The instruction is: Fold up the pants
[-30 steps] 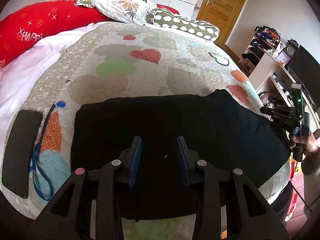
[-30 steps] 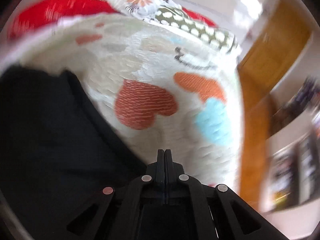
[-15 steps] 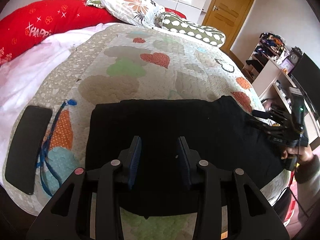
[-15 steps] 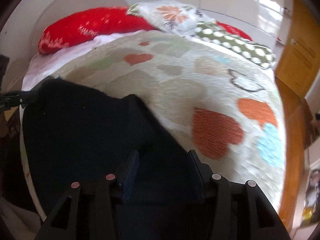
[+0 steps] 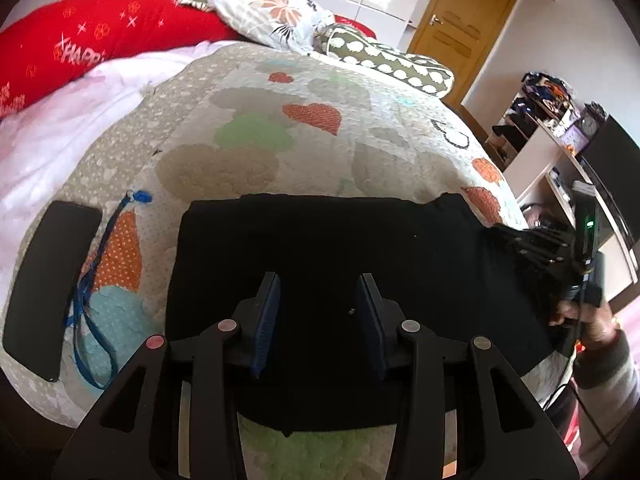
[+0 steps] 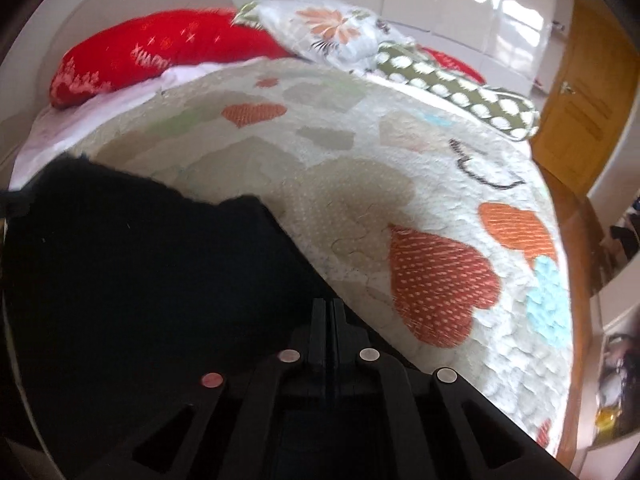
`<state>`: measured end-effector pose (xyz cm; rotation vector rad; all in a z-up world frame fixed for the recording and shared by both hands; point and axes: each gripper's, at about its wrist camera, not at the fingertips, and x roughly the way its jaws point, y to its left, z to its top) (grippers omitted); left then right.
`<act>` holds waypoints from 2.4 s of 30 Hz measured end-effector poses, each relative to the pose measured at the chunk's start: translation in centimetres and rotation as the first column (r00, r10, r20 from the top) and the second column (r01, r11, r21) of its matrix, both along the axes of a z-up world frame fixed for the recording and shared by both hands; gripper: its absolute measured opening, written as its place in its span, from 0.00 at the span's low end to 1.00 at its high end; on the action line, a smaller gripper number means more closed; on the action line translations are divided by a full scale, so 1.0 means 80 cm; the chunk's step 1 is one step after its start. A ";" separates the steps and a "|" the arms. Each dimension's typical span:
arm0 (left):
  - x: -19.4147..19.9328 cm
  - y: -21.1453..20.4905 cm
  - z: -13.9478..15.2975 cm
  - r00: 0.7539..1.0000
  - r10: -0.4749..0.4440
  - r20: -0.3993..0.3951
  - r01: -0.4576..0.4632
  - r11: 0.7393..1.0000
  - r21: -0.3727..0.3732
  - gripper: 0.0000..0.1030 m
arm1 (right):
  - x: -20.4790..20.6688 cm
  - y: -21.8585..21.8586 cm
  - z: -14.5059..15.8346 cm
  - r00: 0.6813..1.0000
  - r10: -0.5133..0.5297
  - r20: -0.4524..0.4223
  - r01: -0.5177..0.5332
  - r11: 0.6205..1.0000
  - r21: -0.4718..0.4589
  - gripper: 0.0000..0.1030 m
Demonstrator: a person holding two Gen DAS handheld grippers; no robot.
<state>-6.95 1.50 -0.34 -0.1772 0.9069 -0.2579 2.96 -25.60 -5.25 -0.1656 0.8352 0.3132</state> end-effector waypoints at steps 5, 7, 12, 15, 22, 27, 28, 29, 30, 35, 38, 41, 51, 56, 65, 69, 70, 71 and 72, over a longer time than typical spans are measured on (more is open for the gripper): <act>-0.012 0.008 0.007 1.000 0.003 0.026 -0.003 1.000 0.001 0.38 | -0.067 -0.064 0.014 0.992 -0.121 -0.023 0.122 0.988 0.089 0.11; -0.013 0.013 0.004 1.000 0.011 0.022 -0.011 1.000 0.004 0.38 | -0.087 -0.088 0.006 0.986 -0.157 -0.050 0.162 0.982 0.098 0.12; -0.006 0.010 -0.020 1.000 0.020 -0.013 -0.019 1.000 0.018 0.38 | -0.086 -0.153 -0.033 0.934 -0.352 -0.065 0.354 0.935 0.031 0.12; 0.004 0.010 -0.037 0.999 0.034 -0.031 -0.033 0.999 0.025 0.38 | -0.069 -0.176 -0.036 0.913 -0.398 -0.090 0.407 0.904 0.129 0.12; 0.002 0.008 -0.022 0.998 0.059 0.016 -0.060 0.996 0.059 0.38 | -0.086 -0.153 -0.004 0.911 -0.404 -0.088 0.413 0.892 0.182 0.13; -0.005 0.005 0.001 0.996 0.053 0.075 -0.060 0.992 0.107 0.38 | -0.113 -0.113 0.021 0.941 -0.335 -0.053 0.337 0.911 0.236 0.23; -0.005 0.005 0.003 0.996 0.050 0.079 -0.058 0.992 0.108 0.38 | -0.114 -0.106 0.023 0.946 -0.320 -0.052 0.323 0.915 0.241 0.24; -0.005 0.005 0.004 0.995 0.049 0.083 -0.058 0.992 0.112 0.38 | -0.117 -0.098 0.024 0.951 -0.306 -0.050 0.309 0.920 0.243 0.26; -0.004 0.004 0.004 0.995 0.050 0.085 -0.060 0.991 0.117 0.38 | -0.120 -0.087 0.026 0.956 -0.291 -0.046 0.293 0.924 0.244 0.27; 0.008 0.004 -0.004 0.994 0.061 0.089 -0.073 0.989 0.129 0.38 | -0.132 -0.050 0.021 0.968 -0.246 -0.041 0.249 0.942 0.225 0.28; 0.022 0.009 -0.017 0.994 0.083 0.075 -0.093 0.987 0.133 0.38 | -0.138 -0.039 0.009 0.970 -0.233 -0.066 0.243 0.938 0.248 0.28; 0.045 0.012 -0.037 0.994 0.104 0.032 -0.108 0.982 0.152 0.38 | -0.133 -0.031 -0.015 0.966 -0.235 -0.113 0.255 0.938 0.234 0.29; 0.023 0.015 -0.015 0.991 0.120 0.056 -0.125 0.986 0.109 0.45 | -0.146 -0.040 0.003 0.964 -0.253 -0.084 0.266 0.933 0.243 0.32; -0.016 0.008 -0.014 0.992 0.105 0.068 -0.111 0.988 0.104 0.45 | -0.171 -0.049 0.009 0.964 -0.257 -0.071 0.266 0.932 0.245 0.33; -0.037 -0.005 -0.033 0.992 0.116 0.050 -0.122 0.979 0.161 0.45 | -0.185 -0.055 -0.020 0.955 -0.275 -0.114 0.293 0.934 0.205 0.44; -0.051 -0.008 -0.014 0.992 0.102 0.079 -0.112 0.985 0.134 0.45 | -0.192 -0.053 -0.007 0.963 -0.255 -0.091 0.270 0.932 0.241 0.44; -0.055 -0.012 -0.010 0.991 0.097 0.088 -0.108 0.985 0.134 0.45 | -0.193 -0.052 -0.006 0.962 -0.259 -0.086 0.272 0.933 0.237 0.44; -0.057 -0.015 -0.007 0.992 0.089 0.093 -0.101 0.986 0.133 0.45 | -0.194 -0.053 -0.005 0.961 -0.265 -0.085 0.277 0.931 0.236 0.44; -0.058 -0.019 -0.005 0.992 0.082 0.096 -0.094 0.987 0.132 0.45 | -0.195 -0.054 -0.005 0.960 -0.265 -0.087 0.278 0.930 0.240 0.44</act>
